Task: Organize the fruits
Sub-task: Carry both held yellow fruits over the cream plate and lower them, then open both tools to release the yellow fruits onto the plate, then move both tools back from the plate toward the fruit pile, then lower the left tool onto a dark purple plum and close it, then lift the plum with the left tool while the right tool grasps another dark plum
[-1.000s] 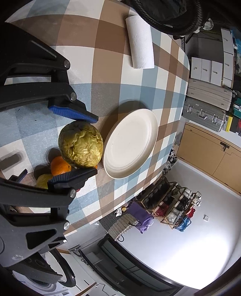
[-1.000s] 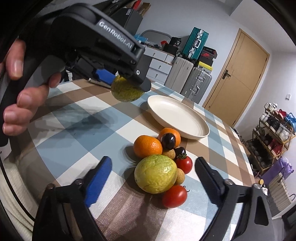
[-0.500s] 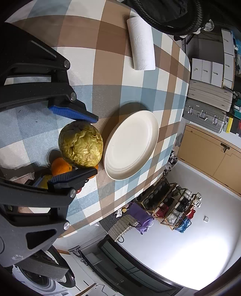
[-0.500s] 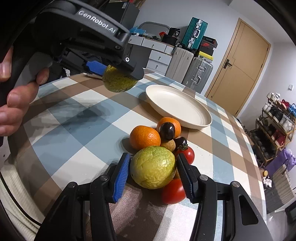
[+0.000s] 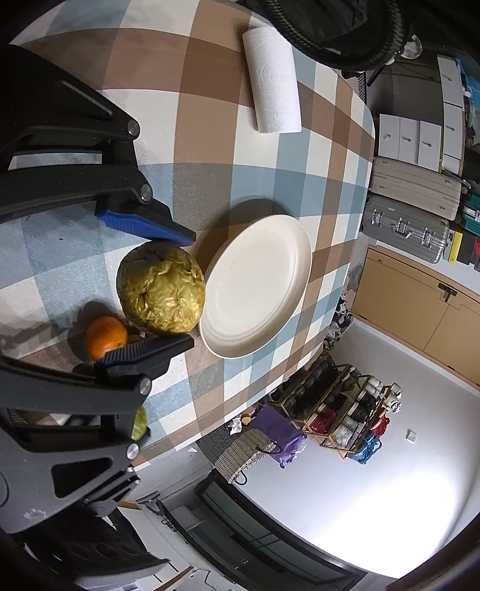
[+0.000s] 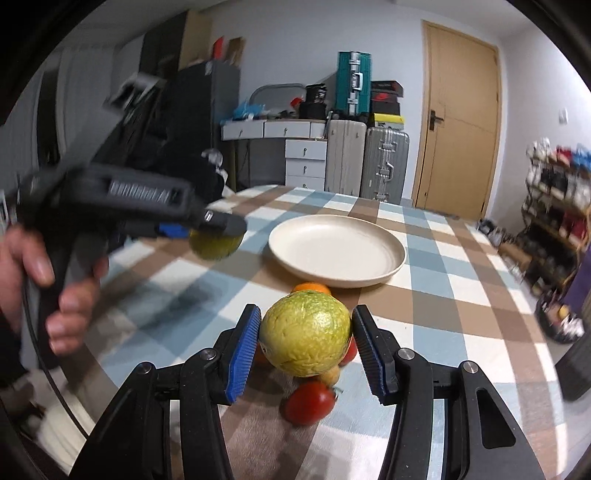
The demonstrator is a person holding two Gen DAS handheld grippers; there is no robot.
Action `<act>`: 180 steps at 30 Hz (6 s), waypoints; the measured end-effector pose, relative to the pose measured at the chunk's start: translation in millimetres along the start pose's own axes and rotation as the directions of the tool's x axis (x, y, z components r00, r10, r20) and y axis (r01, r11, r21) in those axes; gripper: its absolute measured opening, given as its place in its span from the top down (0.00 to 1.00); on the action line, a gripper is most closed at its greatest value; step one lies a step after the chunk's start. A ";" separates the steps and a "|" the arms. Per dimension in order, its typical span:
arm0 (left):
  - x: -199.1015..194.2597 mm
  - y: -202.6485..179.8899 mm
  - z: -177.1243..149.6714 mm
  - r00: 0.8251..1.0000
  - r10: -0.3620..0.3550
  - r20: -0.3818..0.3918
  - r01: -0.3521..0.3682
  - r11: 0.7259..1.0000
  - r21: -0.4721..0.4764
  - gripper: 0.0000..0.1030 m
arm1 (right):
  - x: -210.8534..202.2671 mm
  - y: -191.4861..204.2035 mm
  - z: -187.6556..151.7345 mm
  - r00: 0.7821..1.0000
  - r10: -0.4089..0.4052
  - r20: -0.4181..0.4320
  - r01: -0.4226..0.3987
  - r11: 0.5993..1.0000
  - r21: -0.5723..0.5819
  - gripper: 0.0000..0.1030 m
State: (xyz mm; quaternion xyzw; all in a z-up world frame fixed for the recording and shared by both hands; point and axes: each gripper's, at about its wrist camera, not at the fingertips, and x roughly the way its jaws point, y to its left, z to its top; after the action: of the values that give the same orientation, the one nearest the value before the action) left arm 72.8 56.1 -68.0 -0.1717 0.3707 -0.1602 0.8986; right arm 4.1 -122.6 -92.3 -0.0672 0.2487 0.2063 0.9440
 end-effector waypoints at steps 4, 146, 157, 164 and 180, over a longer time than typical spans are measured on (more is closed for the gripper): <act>5.9 -1.6 8.3 1.000 -0.005 0.000 0.005 1.000 -0.004 0.55 | 1.8 -25.5 12.6 0.998 0.055 0.021 -0.057 0.992 0.115 0.49; 73.3 -9.3 -28.3 0.976 0.142 -0.168 -0.117 0.982 0.147 0.65 | -24.3 -45.6 -9.7 0.998 0.054 0.016 -0.056 0.946 0.320 0.00; 72.9 -14.5 -29.9 0.979 0.108 -0.175 -0.082 0.985 0.152 0.79 | -26.9 -55.7 -6.5 0.996 0.084 0.002 -0.079 0.933 0.352 0.00; 57.9 -13.0 -28.7 0.985 0.088 -0.150 -0.066 0.987 0.145 0.79 | -3.3 -79.8 12.4 0.979 0.186 -0.083 -0.144 0.920 0.364 0.00; 35.0 0.3 -15.6 0.990 0.066 -0.121 -0.054 0.993 0.104 0.79 | 72.9 -92.5 40.1 0.887 0.350 -0.300 -0.276 0.925 0.263 0.36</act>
State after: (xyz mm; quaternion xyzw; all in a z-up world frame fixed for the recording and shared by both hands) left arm 85.3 38.8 -99.9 -0.1046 0.4226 -0.1620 0.8856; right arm 118.5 -171.2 -91.6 0.0407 0.4368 0.3141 0.8420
